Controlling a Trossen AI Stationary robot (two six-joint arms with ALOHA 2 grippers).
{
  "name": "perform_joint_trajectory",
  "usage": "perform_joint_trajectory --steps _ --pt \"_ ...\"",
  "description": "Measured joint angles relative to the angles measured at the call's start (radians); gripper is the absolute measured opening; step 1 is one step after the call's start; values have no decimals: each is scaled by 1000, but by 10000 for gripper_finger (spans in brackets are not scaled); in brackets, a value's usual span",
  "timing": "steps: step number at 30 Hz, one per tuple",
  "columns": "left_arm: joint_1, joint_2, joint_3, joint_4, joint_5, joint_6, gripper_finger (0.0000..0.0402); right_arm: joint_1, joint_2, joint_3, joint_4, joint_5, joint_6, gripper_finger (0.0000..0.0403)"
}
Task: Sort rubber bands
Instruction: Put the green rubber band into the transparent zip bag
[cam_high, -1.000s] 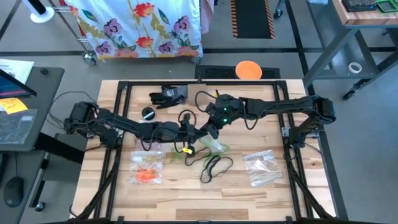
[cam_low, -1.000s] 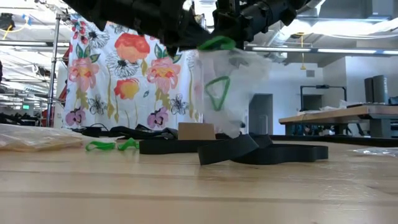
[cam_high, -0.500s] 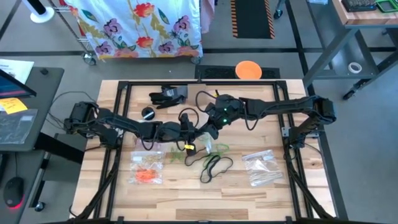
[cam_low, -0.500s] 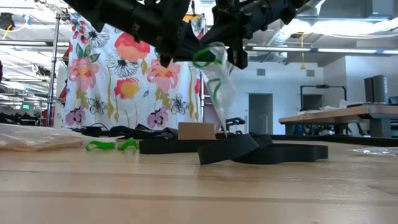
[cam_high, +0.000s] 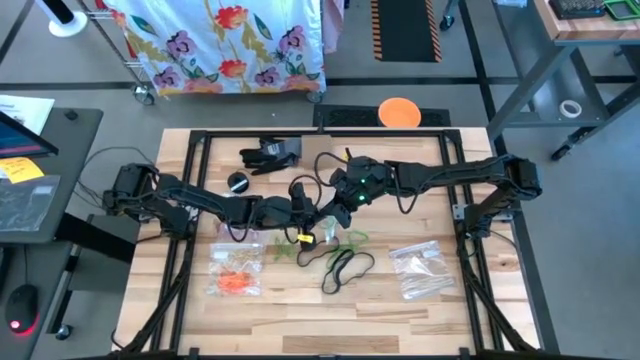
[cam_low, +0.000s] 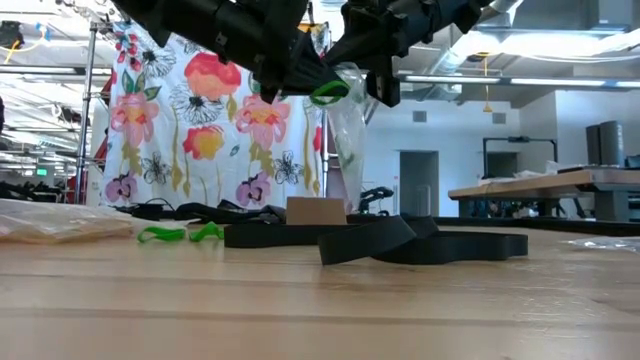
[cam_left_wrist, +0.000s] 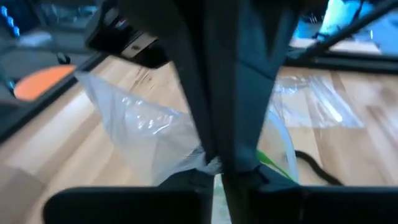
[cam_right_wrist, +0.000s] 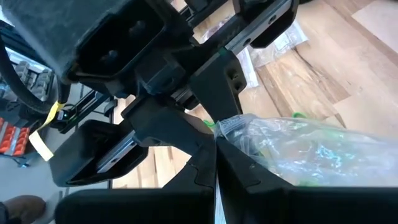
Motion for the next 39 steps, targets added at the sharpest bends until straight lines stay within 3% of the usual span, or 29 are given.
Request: perform_joint_trajectory --steps 6,13,18,22,28,31,35,39 --pt "-43 0 1 27 -72 167 88 2 0 0 12 -12 16 0" --pt "-80 -10 2 75 -110 140 168 9 1 0 29 -9 99 0" --pt "-134 -32 2 83 -158 265 173 -33 1 1 36 -115 135 0" --pt "-196 -82 2 74 -271 344 170 -53 -1 3 49 -168 143 0" --pt "-318 -212 5 77 -338 390 169 -60 3 0 47 -153 141 0" --pt "-377 -279 5 -42 -411 343 169 -67 -10 1 40 -163 130 0" --pt "-414 -341 1 -332 -527 177 169 -105 -49 -8 -55 -131 96 0" --pt "-413 -350 -23 -502 -534 38 168 -153 -107 -5 -114 -100 58 0"
